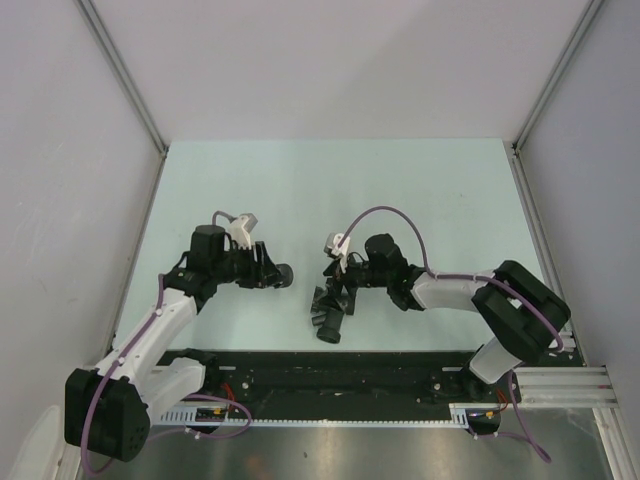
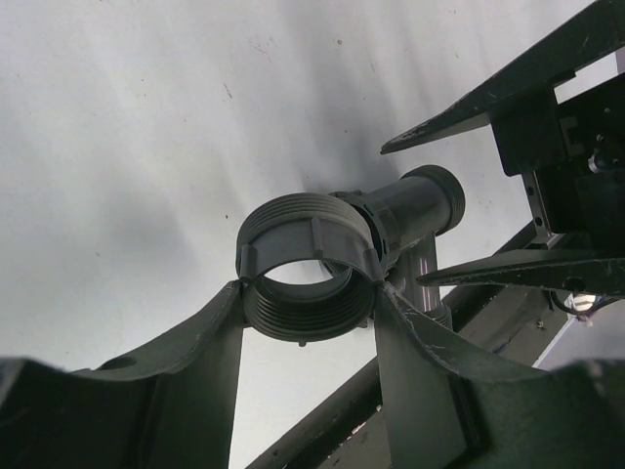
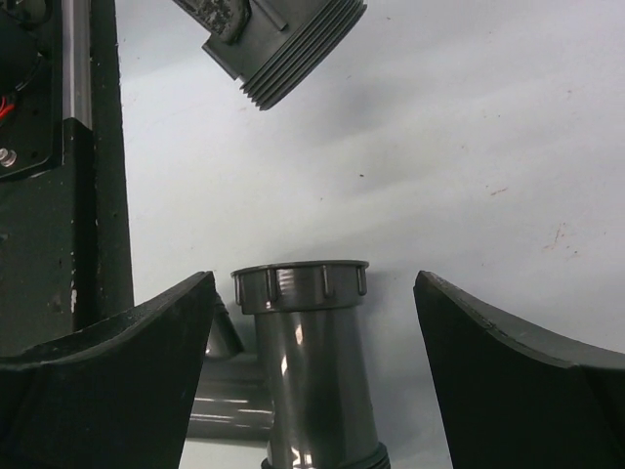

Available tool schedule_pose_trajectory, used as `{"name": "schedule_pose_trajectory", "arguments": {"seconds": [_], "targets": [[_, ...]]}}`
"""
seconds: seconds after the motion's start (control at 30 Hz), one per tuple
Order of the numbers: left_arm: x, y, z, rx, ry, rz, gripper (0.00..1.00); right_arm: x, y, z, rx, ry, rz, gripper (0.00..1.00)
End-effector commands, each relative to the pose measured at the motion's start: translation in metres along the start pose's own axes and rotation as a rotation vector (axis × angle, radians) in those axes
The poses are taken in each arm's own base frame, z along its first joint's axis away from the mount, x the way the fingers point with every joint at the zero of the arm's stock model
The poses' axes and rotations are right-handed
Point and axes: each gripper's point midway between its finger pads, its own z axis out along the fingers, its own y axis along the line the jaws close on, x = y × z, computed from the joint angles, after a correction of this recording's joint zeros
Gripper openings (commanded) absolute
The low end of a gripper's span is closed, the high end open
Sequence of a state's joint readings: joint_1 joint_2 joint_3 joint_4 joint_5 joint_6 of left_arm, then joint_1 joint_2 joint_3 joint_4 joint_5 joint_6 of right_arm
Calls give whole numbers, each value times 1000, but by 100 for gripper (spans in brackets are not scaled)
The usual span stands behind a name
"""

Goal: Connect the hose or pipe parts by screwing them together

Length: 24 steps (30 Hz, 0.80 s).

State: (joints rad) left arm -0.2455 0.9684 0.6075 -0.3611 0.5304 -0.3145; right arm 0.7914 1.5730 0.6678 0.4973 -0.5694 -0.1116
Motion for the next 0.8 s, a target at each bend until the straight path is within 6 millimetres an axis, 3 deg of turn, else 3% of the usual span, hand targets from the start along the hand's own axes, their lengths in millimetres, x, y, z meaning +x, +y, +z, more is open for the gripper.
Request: {"name": "schedule_pose_trajectory", "arguments": {"seconds": [0.0, 0.13, 0.77], "targets": [[-8, -7, -2, 34, -34, 3, 0, -11, -3, 7, 1, -65, -33, 88], [-8, -7, -2, 36, -34, 3, 0, 2, -3, 12, -4, -33, -45, 87], [-4, -11, 0, 58, -18, 1, 0, 30, 4, 13, -53, 35, -30, 86]]}}
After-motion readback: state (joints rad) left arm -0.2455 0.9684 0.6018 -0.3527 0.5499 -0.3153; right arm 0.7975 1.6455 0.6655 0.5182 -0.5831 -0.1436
